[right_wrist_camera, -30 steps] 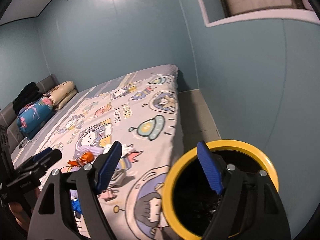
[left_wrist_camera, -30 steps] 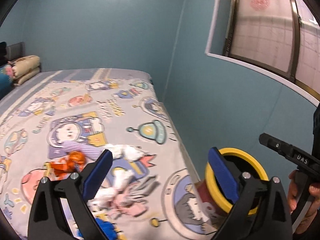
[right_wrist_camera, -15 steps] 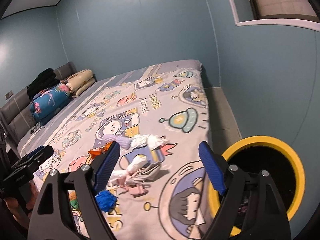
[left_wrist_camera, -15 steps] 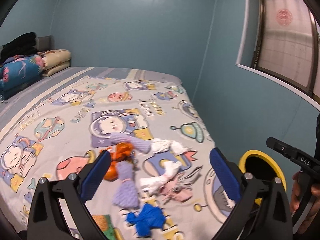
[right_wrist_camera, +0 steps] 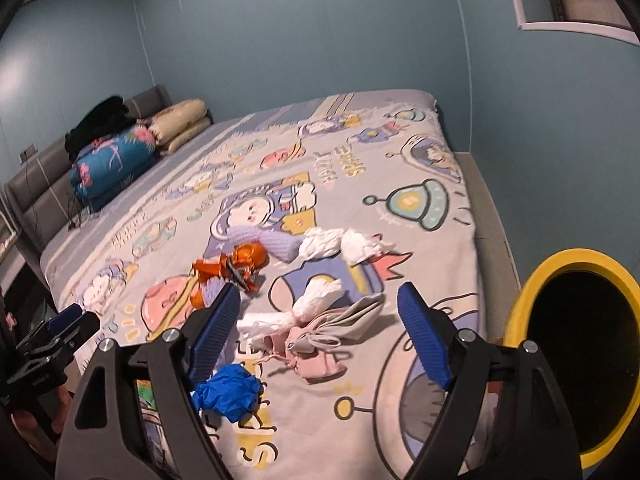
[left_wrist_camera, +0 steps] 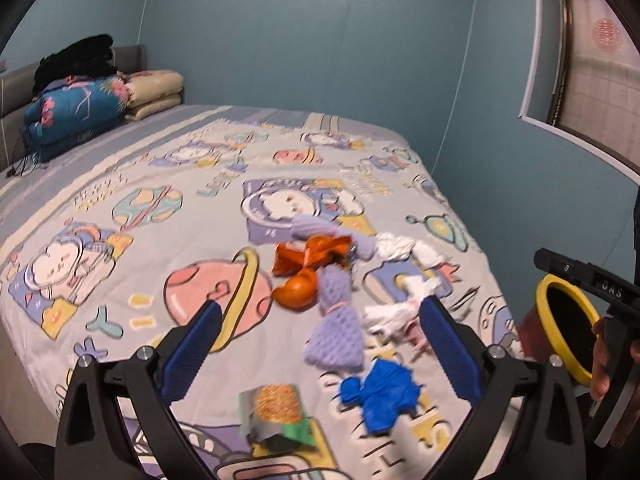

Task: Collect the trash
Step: 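Move both tools back over the bed toward the snack bag and tissues, then grasp the snack bag with the left tool while the right tool grasps white tissue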

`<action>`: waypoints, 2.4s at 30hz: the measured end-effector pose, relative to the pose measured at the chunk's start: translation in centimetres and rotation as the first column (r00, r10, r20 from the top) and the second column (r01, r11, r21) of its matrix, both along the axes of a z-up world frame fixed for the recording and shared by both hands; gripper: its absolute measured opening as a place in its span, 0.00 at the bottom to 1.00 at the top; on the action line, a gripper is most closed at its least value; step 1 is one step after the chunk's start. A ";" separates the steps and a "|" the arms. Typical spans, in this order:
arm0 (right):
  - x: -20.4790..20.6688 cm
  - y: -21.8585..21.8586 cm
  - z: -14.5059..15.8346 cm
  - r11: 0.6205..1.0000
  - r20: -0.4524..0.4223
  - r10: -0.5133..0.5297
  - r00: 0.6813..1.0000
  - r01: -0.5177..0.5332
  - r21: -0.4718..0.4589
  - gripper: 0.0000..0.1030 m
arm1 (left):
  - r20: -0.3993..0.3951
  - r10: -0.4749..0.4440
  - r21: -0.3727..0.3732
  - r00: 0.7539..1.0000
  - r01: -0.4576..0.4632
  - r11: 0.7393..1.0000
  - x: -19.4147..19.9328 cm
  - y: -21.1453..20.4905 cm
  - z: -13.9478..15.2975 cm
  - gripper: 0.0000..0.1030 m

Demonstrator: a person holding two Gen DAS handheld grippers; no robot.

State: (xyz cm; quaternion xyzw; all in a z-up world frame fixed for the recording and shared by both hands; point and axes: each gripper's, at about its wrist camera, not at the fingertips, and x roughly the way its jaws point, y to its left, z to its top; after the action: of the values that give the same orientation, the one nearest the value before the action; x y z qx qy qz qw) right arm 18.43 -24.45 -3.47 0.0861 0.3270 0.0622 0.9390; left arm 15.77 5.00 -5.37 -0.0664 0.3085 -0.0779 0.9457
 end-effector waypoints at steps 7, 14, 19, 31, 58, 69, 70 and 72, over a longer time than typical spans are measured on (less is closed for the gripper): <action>2.9 2.6 -3.0 0.999 -0.038 0.045 0.998 -0.046 -0.022 0.75 | -0.002 0.047 0.019 0.999 -0.047 0.999 -0.4 1.5 -3.5 0.92; 7.0 3.8 -7.2 0.998 -0.106 0.037 0.994 -0.041 -0.039 0.68 | -0.065 0.070 0.024 0.995 -0.069 0.997 0.1 2.4 -7.0 0.92; 8.6 4.2 -9.0 0.998 -0.144 0.030 0.989 -0.038 -0.054 0.65 | -0.085 0.097 0.055 0.992 -0.093 0.994 0.0 2.4 -8.8 0.92; 10.6 4.3 -11.3 0.998 -0.198 0.019 0.980 -0.029 -0.049 0.60 | -0.180 0.112 0.056 0.977 -0.104 0.993 1.5 2.7 -11.5 0.92; 10.6 3.6 -8.9 0.999 -0.124 0.030 0.992 -0.035 -0.040 0.13 | -0.199 -0.009 0.043 0.980 0.018 0.999 1.1 0.7 -11.0 0.38; 6.3 1.6 -1.1 1.000 -0.003 0.010 1.000 -0.010 0.002 0.13 | -0.098 0.035 0.020 0.995 -0.034 0.999 0.2 1.7 -6.9 0.38; 6.0 1.4 -0.8 1.000 0.000 0.010 1.000 -0.010 -0.001 0.13 | -0.092 0.035 0.023 0.995 -0.033 0.999 0.2 1.6 -6.6 0.38; 5.1 1.1 0.3 1.000 0.016 0.005 1.000 -0.005 -0.012 0.13 | -0.080 0.036 0.027 0.996 -0.034 0.999 0.2 1.3 -5.8 0.38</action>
State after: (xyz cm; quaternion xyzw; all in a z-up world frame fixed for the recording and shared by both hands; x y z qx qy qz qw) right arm 23.53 -23.39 -3.20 0.0789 0.3203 0.0633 0.9419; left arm 15.97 6.26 -11.21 -0.0628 0.3463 -0.0547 0.9344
